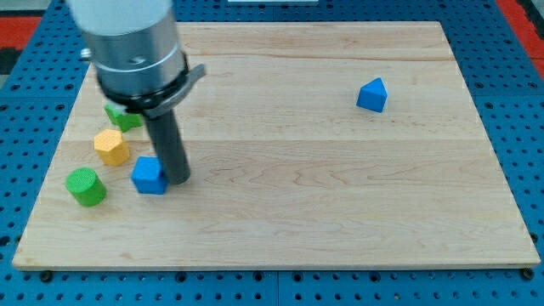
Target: Move the blue cube diagonal bottom right to the green circle
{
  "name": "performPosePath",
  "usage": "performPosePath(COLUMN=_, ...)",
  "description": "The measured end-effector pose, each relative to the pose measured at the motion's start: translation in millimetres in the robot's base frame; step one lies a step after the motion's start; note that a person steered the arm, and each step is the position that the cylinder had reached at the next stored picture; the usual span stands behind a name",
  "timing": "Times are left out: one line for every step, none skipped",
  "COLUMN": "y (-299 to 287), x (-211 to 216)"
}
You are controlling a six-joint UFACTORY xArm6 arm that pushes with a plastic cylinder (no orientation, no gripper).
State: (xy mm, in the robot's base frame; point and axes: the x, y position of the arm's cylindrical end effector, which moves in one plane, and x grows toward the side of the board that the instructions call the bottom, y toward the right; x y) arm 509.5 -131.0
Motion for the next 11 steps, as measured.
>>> performPosePath(y=18, x=-30)
performPosePath(y=-8, x=-36)
performPosePath(y=-8, x=2)
performPosePath(y=-9, x=20)
performPosePath(y=-13, x=30)
performPosePath(y=-4, x=8)
performPosePath(y=-11, x=-22)
performPosePath(y=-32, x=-16)
performPosePath(y=-38, x=2)
performPosePath(y=-34, x=25)
performPosePath(y=-34, x=42)
